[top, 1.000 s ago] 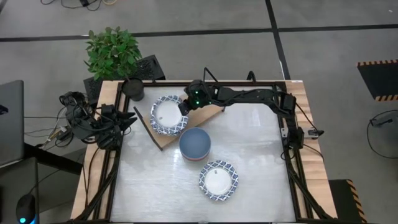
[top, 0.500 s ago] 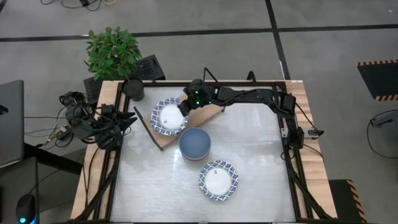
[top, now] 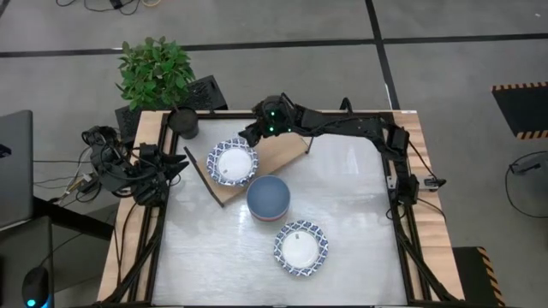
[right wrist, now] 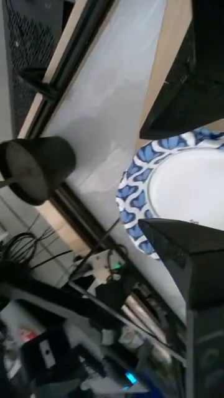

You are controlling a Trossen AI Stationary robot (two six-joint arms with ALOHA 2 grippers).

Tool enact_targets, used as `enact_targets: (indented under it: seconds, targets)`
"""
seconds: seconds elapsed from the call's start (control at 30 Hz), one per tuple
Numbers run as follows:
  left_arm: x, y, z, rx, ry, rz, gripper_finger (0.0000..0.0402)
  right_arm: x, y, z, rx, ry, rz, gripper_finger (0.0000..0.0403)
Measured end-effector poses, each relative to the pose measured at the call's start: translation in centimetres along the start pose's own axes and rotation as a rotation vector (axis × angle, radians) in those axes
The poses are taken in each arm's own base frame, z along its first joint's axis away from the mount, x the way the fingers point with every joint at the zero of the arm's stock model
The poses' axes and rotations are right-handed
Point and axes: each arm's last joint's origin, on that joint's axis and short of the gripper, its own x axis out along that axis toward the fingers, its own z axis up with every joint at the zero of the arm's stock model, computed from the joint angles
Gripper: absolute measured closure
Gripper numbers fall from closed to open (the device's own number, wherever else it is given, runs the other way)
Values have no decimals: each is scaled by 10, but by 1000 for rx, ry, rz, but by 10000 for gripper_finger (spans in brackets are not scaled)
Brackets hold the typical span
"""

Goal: Place and stack bowls onto a shelf
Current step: Stack the white blue patterned bowl on top of the white blue patterned bowl on the shelf

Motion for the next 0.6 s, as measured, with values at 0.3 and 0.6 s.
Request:
enact_targets:
  seconds: [0.3, 0.6]
  targets:
    - [0, 0, 0, 2, 1, 0, 251, -35, 14, 9, -119, 358, -152, 158]
    - [0, 1, -1, 25, 8, 4, 251, -64, 48, -58, -223, 862, -433, 158]
